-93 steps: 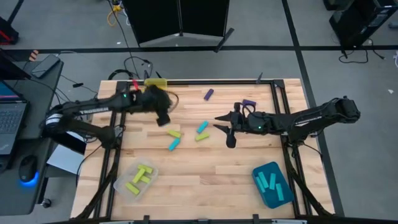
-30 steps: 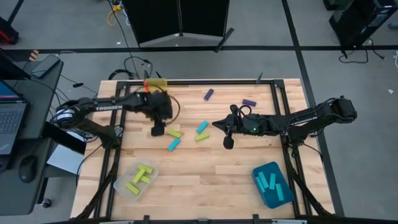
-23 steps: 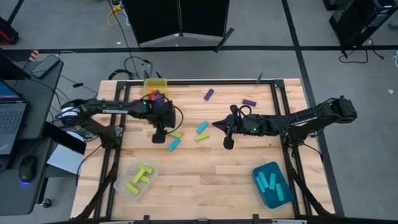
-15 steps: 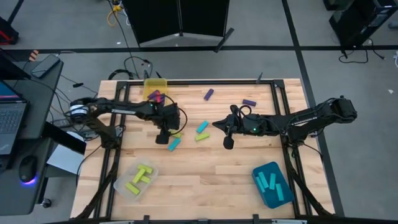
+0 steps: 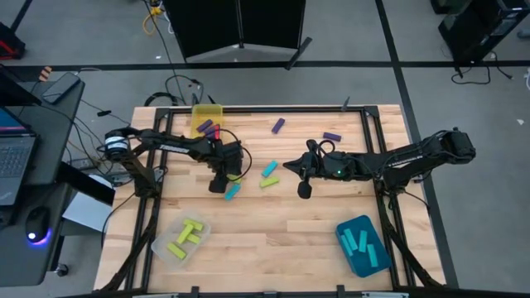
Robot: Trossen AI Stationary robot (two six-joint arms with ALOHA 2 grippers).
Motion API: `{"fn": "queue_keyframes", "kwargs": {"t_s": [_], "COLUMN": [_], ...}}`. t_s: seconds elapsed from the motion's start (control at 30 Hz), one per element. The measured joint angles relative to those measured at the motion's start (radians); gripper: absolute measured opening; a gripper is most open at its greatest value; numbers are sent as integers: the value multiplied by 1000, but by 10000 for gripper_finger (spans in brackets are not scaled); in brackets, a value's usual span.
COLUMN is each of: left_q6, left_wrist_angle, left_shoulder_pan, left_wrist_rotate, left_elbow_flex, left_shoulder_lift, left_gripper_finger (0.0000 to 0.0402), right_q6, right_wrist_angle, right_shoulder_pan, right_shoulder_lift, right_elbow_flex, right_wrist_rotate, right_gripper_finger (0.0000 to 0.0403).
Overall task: Sort blocks
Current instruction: Put the green block into the transparent bin
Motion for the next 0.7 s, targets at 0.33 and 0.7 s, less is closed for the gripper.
{"fn": "queue_keyframes", "kwargs": {"t_s": [0.33, 0.7], "left_q6": [-58, -417], "left_wrist_angle": [9, -178], "left_shoulder_pan": [-10, -136], "left_wrist_rotate": [-18, -7], "left_elbow_flex": [1, 14], "left_shoulder_lift": [5, -316], "left_gripper_finger": [106, 106], "right_q6": [-6, 0], "right_wrist_angle": [-3, -11], "right_shoulder_pan": [0, 0], "right_shoulder_lift": [0, 3], "right_elbow_flex": [0, 0], "right_wrist_rotate": [0, -1], "right_gripper_finger": [22, 22]}}
